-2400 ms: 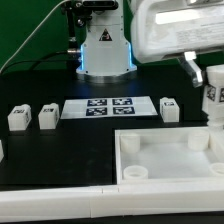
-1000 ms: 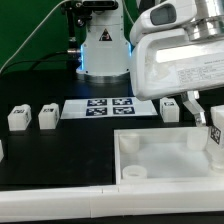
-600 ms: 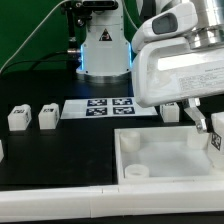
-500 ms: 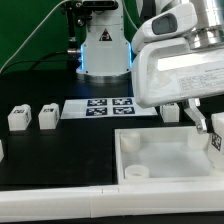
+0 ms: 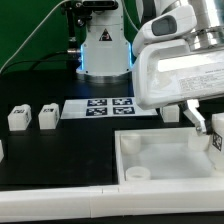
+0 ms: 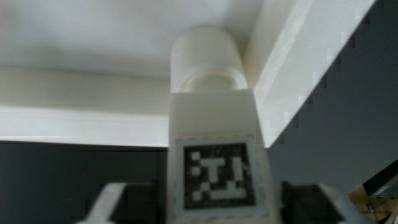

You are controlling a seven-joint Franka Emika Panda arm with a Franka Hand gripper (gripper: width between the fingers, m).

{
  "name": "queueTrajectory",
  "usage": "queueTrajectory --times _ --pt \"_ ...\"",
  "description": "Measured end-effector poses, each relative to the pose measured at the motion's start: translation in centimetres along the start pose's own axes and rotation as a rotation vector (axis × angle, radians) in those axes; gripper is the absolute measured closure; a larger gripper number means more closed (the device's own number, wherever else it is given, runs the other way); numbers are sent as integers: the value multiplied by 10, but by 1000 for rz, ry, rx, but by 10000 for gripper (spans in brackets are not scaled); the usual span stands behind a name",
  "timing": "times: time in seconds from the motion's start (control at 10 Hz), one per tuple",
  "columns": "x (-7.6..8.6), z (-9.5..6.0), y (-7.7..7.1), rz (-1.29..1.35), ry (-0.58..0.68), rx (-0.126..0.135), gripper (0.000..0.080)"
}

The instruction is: Assemble one leg

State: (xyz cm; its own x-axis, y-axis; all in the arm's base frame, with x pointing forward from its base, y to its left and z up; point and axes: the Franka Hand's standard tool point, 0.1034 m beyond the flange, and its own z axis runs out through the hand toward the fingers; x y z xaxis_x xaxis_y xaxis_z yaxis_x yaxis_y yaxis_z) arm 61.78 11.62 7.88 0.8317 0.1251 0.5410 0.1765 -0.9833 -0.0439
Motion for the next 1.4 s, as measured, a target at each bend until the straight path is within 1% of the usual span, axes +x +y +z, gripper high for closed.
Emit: queueTrajectory --times 0.1,0.2,0.3,0.4,1.0,1.1,1.2,1.3,1.4 --pt "0 0 0 0 0 0 281" --pt "0 0 0 0 0 0 281" --pt "0 0 0 0 0 0 177" --pt "0 0 0 0 0 0 158" --pt "0 -1 1 2 -9 0 151" --pt "1 -8 1 9 -67 5 151" --pt "7 -19 0 9 -128 15 151" --pt "15 -22 -2 8 -119 17 151" --pt "8 -18 -8 10 -230 38 151"
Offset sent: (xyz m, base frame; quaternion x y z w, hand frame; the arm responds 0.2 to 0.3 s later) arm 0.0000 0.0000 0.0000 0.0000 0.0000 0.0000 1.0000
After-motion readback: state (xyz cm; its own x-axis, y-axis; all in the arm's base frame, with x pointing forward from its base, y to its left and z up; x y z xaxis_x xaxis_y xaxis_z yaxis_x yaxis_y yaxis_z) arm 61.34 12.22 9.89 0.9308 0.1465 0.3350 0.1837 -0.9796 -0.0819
